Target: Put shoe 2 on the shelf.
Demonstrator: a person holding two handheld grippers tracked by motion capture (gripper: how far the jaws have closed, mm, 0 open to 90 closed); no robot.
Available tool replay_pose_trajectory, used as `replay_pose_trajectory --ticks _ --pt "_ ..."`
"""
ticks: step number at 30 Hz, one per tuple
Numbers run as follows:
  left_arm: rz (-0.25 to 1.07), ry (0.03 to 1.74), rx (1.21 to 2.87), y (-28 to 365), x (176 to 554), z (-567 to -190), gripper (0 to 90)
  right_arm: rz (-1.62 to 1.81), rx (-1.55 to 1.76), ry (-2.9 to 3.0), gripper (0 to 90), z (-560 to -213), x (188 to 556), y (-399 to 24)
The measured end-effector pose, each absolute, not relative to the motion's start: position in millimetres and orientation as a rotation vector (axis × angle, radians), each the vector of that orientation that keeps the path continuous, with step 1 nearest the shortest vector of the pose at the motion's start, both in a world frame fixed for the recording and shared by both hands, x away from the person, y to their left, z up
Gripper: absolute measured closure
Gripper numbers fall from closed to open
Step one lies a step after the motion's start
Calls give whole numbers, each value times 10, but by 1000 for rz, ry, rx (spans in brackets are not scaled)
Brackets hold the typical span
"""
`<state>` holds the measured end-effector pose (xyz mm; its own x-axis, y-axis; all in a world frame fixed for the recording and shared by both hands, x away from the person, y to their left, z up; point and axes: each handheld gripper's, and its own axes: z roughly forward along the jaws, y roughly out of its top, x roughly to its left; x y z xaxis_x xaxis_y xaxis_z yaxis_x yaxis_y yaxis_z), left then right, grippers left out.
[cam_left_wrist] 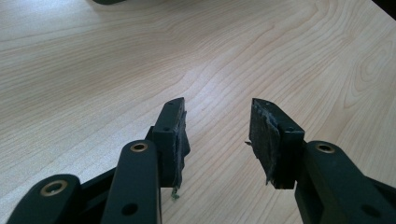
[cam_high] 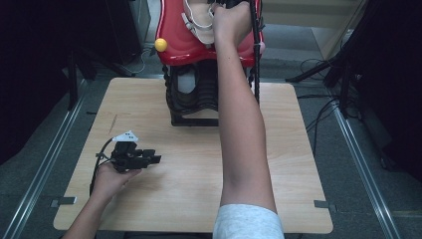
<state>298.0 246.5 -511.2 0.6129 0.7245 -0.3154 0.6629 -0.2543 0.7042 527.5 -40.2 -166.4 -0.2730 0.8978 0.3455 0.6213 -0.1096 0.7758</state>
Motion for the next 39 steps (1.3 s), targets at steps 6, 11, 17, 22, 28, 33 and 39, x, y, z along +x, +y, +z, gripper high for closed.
replay_pose_trajectory --ticks 6,11,17,22,28,33,39 --pt "87 1097 1978 2458 2977 -5114 563 1391 1664 1882 671 -1610 5233 -488" --pt "90 1098 1985 2455 2980 -5116 563 1427 1634 1901 641 -1532 5166 -605" --pt "92 1093 1998 2449 2983 -5119 563 1468 1591 1915 613 -1466 5078 -768" --pt "94 1093 2003 2447 2985 -5124 563 1508 1568 1946 586 -1471 5020 -898" --pt "90 1089 2012 2436 2985 -5126 563 1514 1534 1961 567 -1512 4926 -1052" --pt "94 1091 2015 2424 2984 -5129 563 1516 1518 1971 562 -1588 4843 -1210" --pt "93 1089 2022 2407 2982 -5135 563 1496 1521 1961 553 -1695 4775 -1454"
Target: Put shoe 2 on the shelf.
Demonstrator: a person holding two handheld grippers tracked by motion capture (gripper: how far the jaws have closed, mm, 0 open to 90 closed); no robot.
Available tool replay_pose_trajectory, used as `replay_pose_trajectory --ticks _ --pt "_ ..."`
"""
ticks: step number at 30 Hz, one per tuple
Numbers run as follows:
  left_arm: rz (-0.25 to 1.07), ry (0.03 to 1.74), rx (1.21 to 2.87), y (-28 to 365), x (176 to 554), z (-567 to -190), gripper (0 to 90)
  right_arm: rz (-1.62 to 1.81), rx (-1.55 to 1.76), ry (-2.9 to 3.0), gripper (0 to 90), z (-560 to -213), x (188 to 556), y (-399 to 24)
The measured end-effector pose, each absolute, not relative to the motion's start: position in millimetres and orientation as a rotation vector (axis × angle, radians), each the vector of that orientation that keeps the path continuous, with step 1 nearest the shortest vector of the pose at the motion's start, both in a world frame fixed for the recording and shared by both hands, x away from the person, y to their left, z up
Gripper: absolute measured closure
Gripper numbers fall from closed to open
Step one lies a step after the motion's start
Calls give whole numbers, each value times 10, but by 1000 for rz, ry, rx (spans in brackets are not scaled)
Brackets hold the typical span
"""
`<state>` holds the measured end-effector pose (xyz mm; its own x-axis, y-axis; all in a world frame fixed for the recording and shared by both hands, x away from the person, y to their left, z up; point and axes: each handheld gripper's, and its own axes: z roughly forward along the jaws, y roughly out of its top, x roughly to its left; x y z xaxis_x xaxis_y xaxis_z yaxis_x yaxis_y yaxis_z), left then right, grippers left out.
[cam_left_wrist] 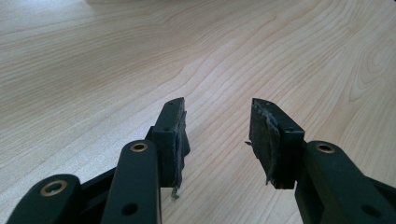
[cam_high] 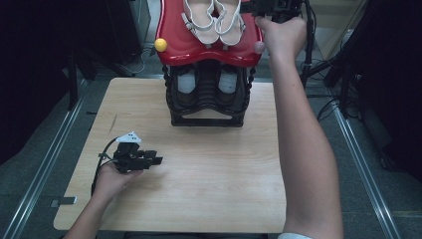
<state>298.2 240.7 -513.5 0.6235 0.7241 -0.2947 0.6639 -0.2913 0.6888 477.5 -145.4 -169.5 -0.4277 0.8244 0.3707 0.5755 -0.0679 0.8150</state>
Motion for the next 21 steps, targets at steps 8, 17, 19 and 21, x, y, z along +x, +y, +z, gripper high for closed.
replay_pose_trajectory --ticks 8,17,19,21 --pt "92 1084 2019 2407 2979 -5132 561 1494 1531 1951 533 -1880 4679 -1770" --pt "85 1081 2014 2417 2986 -5130 505 1465 1567 1929 518 -2155 4589 -2113" --pt "79 1076 2011 2428 2988 -5125 491 1453 1569 1925 514 -2213 4571 -2170" --pt "80 1076 2006 2431 2988 -5123 483 1451 1576 1918 502 -2265 4544 -2223"
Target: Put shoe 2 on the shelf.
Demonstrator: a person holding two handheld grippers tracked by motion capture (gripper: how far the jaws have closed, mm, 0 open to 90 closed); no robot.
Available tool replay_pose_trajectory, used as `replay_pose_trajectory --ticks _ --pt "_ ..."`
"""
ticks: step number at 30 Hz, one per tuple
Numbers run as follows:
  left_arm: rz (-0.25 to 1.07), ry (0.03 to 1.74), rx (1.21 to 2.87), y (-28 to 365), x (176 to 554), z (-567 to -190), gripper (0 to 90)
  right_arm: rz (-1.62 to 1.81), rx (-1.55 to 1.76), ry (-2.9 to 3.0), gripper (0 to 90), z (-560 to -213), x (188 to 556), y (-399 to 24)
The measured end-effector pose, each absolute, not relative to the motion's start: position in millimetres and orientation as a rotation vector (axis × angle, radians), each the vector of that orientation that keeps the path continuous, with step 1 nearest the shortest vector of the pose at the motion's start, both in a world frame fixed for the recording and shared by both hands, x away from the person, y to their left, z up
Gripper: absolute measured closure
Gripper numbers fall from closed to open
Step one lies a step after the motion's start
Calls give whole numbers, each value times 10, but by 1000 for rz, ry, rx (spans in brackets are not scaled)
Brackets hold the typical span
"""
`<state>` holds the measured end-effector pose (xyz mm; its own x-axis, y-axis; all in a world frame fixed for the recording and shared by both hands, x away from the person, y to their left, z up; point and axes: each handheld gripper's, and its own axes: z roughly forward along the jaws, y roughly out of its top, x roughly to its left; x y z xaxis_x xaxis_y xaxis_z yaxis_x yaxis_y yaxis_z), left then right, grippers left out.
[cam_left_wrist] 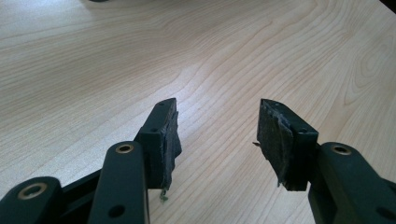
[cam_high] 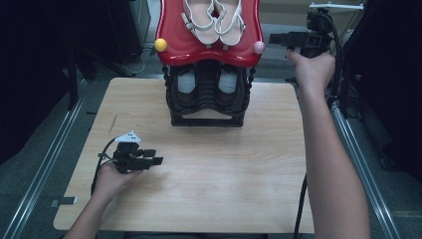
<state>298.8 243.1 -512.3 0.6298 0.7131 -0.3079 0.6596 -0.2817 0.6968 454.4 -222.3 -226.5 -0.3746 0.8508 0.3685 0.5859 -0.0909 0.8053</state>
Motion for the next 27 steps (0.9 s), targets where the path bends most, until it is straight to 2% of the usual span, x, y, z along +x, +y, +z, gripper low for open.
replay_pose_trajectory --ticks 17,27 --pt "87 1077 2005 2416 2986 -5128 461 1430 1564 1967 485 -2807 4245 -2453" --pt "97 1078 2000 2416 2988 -5132 457 1449 1551 2031 474 -3260 4105 -2464"
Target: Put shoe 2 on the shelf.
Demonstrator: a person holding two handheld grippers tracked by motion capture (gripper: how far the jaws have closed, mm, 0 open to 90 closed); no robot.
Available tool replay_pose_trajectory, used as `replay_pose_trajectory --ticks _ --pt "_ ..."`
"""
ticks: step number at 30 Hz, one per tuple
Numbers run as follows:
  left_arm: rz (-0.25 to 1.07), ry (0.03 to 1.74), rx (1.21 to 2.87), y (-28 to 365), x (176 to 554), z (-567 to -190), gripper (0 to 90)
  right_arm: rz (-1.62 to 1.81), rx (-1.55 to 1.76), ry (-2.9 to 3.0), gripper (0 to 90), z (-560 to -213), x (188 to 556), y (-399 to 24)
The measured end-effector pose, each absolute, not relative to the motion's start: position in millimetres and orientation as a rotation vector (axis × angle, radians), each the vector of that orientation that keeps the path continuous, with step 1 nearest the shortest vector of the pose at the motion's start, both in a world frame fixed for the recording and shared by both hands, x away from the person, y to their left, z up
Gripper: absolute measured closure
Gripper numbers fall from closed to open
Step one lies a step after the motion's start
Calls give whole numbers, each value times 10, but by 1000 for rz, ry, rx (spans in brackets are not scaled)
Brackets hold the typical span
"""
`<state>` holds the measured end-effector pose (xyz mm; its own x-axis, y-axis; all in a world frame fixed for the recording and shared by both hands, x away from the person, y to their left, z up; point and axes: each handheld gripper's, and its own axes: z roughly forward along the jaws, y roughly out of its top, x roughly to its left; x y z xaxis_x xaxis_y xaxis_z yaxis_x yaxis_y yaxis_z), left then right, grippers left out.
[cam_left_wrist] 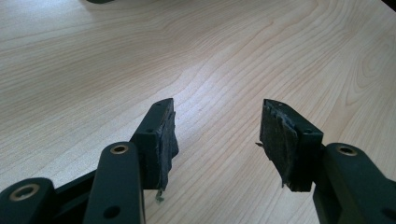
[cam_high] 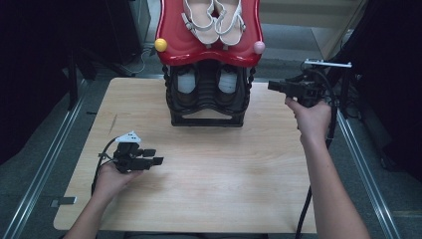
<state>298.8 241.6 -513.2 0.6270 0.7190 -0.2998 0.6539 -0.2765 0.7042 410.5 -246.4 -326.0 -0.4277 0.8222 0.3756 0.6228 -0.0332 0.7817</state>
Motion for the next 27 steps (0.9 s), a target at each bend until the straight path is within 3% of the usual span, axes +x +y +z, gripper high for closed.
replay_pose_trajectory --ticks 27 --pt "104 1072 2012 2406 2990 -5140 451 1501 1590 2121 462 -4248 3843 -2518"
